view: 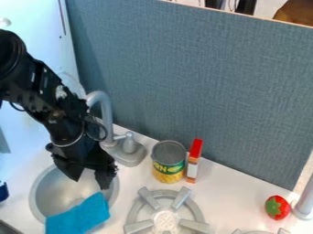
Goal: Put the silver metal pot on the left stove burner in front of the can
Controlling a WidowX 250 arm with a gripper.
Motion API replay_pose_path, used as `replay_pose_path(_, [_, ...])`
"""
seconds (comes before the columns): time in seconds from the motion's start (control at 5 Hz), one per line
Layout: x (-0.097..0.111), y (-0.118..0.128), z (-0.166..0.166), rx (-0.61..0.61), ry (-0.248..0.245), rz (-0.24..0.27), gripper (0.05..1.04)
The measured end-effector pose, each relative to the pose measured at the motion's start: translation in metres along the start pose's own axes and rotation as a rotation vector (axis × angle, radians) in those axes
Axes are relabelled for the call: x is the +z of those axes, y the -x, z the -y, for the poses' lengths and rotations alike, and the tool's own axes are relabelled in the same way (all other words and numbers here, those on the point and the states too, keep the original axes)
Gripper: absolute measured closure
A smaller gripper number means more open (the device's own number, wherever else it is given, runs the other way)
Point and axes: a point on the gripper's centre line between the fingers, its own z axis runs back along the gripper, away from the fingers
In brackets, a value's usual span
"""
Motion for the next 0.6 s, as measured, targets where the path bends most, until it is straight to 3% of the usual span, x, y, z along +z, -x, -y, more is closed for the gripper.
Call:
replay_pose_path(0.4, [-0.005, 0.004, 0.009, -0.018, 0.001, -0.021, 0.096])
replay_pose_path(0.6, [-0.010, 0.006, 0.028, -0.041, -0.032, -0.019, 0.096])
